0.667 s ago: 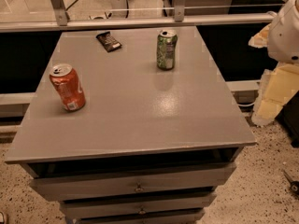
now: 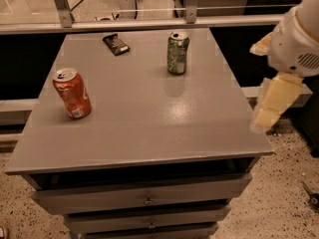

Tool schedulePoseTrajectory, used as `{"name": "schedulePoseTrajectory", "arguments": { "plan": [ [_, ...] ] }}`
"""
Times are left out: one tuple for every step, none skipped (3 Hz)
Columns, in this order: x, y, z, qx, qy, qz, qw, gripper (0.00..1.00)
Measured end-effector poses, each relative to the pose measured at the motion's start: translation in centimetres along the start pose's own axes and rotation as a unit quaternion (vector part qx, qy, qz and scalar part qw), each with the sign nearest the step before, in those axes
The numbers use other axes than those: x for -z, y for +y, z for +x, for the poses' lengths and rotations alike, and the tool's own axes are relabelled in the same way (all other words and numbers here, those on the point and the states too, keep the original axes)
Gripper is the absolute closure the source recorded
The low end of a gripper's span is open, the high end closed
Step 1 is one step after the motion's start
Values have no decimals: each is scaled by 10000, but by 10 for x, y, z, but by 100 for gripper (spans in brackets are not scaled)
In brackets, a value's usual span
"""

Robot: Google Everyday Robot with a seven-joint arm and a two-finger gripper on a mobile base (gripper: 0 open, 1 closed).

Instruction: Knock coke can over

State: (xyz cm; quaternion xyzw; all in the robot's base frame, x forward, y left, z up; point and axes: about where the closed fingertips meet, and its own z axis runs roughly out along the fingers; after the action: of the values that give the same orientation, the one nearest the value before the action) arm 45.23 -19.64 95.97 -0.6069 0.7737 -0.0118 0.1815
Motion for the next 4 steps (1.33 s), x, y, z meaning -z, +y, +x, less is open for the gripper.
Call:
{"name": "schedulePoseTrajectory", "arguments": {
  "plan": [
    [-50, -4, -42, 129, -611, -194, 9979, 0],
    [-103, -8, -95, 232, -1366, -414, 9895, 0],
    [-139, -16, -149, 231, -2120, -551, 9754, 0],
    [-164, -25, -196, 163, -2886, -634, 9552, 0]
  ]
}}
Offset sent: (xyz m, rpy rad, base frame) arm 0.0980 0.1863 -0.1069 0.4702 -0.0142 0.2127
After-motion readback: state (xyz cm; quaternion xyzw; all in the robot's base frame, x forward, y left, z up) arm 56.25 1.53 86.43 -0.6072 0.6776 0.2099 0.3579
